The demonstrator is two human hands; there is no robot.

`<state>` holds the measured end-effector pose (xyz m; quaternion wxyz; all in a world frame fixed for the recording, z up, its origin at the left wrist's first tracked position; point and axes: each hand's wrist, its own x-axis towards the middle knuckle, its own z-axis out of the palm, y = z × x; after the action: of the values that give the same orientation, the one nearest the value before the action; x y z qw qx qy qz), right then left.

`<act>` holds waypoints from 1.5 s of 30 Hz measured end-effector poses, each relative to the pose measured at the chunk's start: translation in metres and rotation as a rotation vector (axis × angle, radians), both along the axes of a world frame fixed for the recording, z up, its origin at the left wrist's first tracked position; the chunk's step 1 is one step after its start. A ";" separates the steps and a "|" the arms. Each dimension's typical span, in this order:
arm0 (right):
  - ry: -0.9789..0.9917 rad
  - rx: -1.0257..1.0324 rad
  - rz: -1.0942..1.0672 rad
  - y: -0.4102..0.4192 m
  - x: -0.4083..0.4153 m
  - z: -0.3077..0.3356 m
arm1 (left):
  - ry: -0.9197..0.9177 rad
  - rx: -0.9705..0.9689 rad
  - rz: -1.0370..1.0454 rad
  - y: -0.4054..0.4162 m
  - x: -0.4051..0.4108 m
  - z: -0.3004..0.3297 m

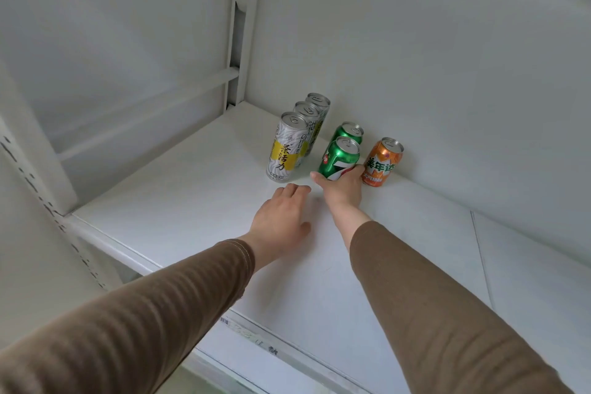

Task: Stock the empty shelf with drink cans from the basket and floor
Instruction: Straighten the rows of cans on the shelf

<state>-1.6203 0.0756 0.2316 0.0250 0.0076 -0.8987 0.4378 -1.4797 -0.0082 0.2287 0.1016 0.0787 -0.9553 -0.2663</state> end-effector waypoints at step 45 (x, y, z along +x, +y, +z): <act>0.407 0.568 0.797 0.254 0.381 -0.152 | -0.086 -0.139 0.142 0.165 0.345 -0.164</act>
<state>-1.2392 0.3293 0.0794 0.0273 0.4400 -0.8862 0.1422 -1.1344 0.1568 0.0645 0.0845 0.1501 -0.9670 -0.1878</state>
